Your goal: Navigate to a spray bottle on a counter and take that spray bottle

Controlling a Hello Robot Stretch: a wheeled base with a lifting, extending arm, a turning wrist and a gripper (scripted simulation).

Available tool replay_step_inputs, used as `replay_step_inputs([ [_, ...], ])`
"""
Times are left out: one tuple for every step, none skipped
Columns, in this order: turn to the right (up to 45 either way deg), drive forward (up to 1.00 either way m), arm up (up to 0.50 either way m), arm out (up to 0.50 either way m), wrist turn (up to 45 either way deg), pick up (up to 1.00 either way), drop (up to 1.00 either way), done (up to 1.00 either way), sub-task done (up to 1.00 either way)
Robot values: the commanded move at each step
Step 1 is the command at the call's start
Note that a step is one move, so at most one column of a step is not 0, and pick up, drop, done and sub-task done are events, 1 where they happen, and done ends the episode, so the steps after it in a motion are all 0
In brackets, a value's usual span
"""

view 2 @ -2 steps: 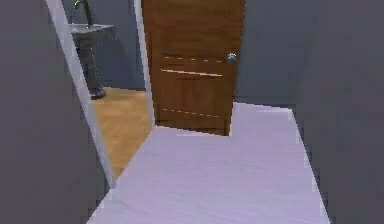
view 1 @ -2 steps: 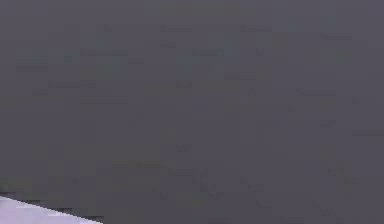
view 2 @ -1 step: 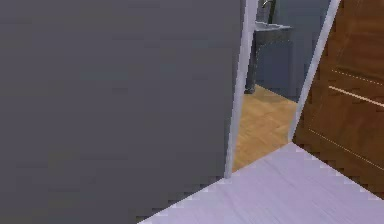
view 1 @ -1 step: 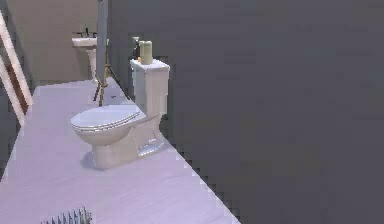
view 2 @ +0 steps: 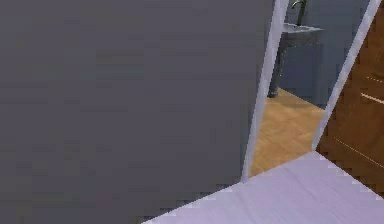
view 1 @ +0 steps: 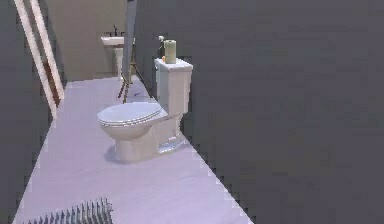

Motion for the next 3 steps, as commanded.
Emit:
replay_step_inputs([
  [0.0,0.85,0.0,0.0,0.0,0.0,0.0,0.0,0.0],
  [-42.0,0.0,0.0,0.0,0.0,0.0,0.0,0.0,0.0],
  [0.0,0.35,0.0,0.0,0.0,0.0,0.0,0.0,0.0],
])
